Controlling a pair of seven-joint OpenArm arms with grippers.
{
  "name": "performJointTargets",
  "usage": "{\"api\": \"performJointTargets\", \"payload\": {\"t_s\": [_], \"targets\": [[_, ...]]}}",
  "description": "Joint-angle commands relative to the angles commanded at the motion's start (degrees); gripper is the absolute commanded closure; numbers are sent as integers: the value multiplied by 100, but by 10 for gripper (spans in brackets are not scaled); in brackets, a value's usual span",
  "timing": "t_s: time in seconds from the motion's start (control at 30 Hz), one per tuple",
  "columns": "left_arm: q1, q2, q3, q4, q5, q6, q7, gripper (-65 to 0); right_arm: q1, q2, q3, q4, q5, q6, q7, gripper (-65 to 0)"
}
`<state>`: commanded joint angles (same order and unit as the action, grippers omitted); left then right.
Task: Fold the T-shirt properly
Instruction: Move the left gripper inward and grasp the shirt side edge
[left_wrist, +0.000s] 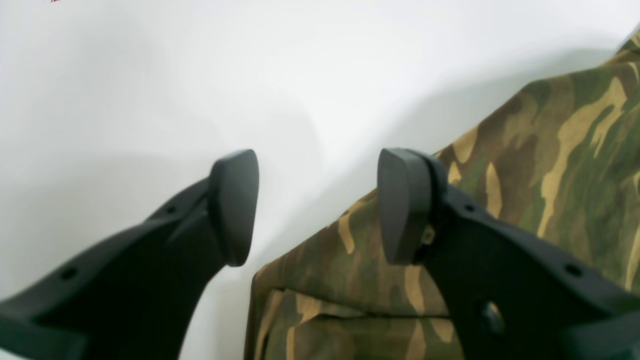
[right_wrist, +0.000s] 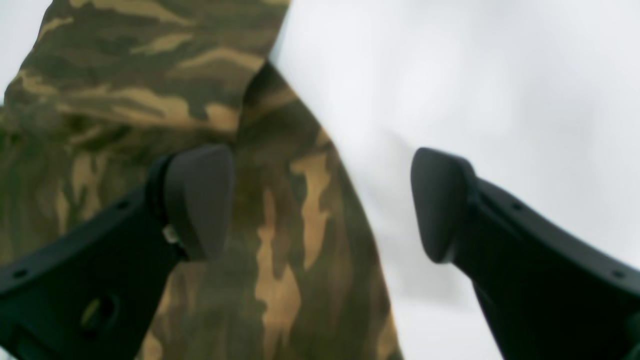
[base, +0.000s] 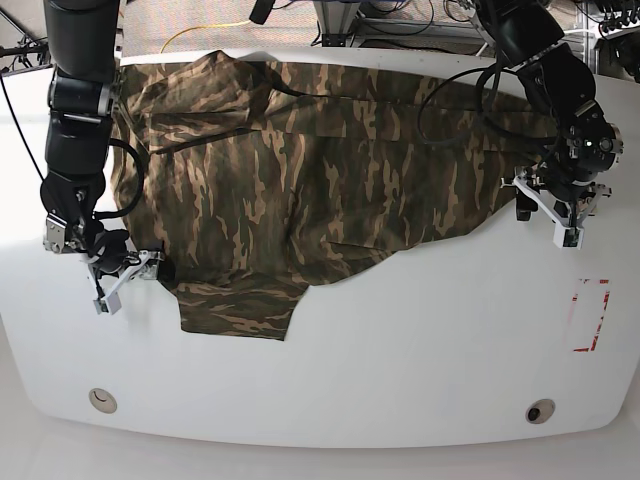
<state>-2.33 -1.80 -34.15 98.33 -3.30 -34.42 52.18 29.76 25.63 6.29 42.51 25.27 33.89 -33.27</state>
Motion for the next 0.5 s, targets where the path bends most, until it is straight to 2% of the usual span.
{"api": "performJointTargets", "payload": {"t_s": [0.17, 0.23, 0.3, 0.37, 0.4, 0.5], "targets": [[0, 0, 9, 9, 0, 9, 0, -357, -176, -220, -18, 18, -9, 0, 0, -530], [-9, 0, 9, 9, 0, 9, 0, -357, -176, -299, -18, 18, -18, 0, -9, -498], [-18, 0, 9, 0, 0, 18, 0, -358, -193, -325, -18, 18, -18, 0, -9, -436], [-26, 0, 18, -79, 0, 18, 0, -360, -193, -343, -18, 18, -18, 0, -9, -338], [-88, 9, 26, -158, 0, 18, 0, -375, -185, -343, -26, 18, -18, 0, -9, -281], [-308, 18, 0, -396, 0, 26, 0, -426, -176, -343, -35, 18, -9, 0, -9, -178]]}}
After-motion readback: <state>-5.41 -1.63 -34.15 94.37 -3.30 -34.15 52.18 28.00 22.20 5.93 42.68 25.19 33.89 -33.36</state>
